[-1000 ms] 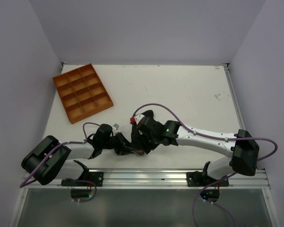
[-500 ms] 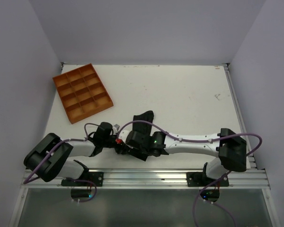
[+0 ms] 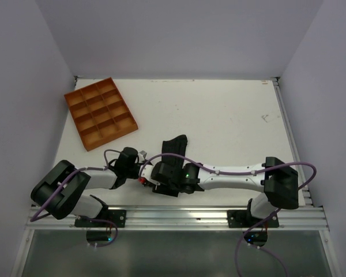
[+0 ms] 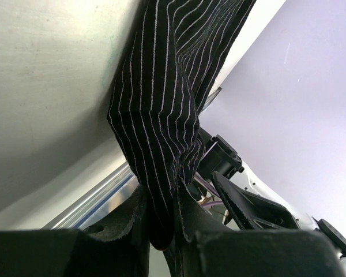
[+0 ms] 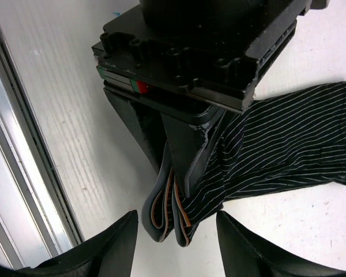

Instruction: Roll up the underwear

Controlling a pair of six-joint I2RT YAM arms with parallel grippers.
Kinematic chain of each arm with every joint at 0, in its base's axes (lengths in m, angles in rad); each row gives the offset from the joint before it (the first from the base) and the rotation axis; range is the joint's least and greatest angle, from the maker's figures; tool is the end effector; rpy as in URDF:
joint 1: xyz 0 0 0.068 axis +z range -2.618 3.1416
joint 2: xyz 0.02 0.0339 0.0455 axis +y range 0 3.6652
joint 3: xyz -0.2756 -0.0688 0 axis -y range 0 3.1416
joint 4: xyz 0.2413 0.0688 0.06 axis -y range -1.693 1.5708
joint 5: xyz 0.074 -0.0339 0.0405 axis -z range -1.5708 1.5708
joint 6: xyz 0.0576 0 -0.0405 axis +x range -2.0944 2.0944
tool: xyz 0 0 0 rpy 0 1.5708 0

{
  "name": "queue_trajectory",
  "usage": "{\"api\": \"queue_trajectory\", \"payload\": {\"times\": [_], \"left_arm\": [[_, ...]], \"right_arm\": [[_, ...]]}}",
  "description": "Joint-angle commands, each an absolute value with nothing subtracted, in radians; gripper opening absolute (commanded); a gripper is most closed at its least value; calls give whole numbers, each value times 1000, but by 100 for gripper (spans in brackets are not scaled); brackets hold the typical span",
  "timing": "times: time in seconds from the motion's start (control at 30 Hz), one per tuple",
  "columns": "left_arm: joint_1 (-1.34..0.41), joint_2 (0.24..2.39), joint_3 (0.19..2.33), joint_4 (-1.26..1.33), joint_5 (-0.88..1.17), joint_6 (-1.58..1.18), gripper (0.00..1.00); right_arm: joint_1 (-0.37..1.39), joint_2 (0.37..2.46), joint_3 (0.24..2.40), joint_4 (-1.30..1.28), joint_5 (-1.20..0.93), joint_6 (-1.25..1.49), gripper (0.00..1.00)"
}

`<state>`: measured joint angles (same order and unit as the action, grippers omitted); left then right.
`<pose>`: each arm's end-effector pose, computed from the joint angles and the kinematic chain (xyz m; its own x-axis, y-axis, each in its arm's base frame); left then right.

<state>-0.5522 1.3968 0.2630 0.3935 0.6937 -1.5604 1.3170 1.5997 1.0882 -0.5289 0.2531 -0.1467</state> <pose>0.1647 -0.1447 0.1119 -0.8111 -0.4033 0.4236 -0.5659 0.3580 -0.7427 0.0977 0.3191 0.2113 -0.0819 -0.8795 -0.4689 -0.9273 0.2397 -0.2876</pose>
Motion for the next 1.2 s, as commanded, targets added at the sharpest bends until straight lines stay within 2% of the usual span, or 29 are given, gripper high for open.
{"api": "queue_trajectory", "payload": {"times": [0.0,0.43,0.5,0.53,0.63,0.8,0.9,0.93,1.17], "left_arm": [[-543,1414,302,393,719,-1575,0],[-529,1430,307,377,741,-1559,0],[-526,1431,307,370,744,-1554,0],[-525,1433,305,370,745,-1551,0],[-515,1442,299,376,756,-1554,0],[-503,1471,288,433,788,-1571,0],[-497,1479,293,440,799,-1563,0],[-495,1479,299,440,802,-1560,6],[-460,1454,316,359,798,-1526,24]], "right_arm": [[1327,1603,1100,-474,273,-202,61],[1332,1684,1082,-422,403,-232,59],[1333,1684,1078,-416,413,-230,54],[1332,1683,1078,-416,413,-232,46],[1332,1675,1066,-408,416,-215,33],[1333,1670,1045,-405,396,-187,24],[1335,1686,1048,-413,385,-183,9],[1333,1687,1049,-420,379,-180,2],[1333,1681,1049,-425,357,-98,0]]}}
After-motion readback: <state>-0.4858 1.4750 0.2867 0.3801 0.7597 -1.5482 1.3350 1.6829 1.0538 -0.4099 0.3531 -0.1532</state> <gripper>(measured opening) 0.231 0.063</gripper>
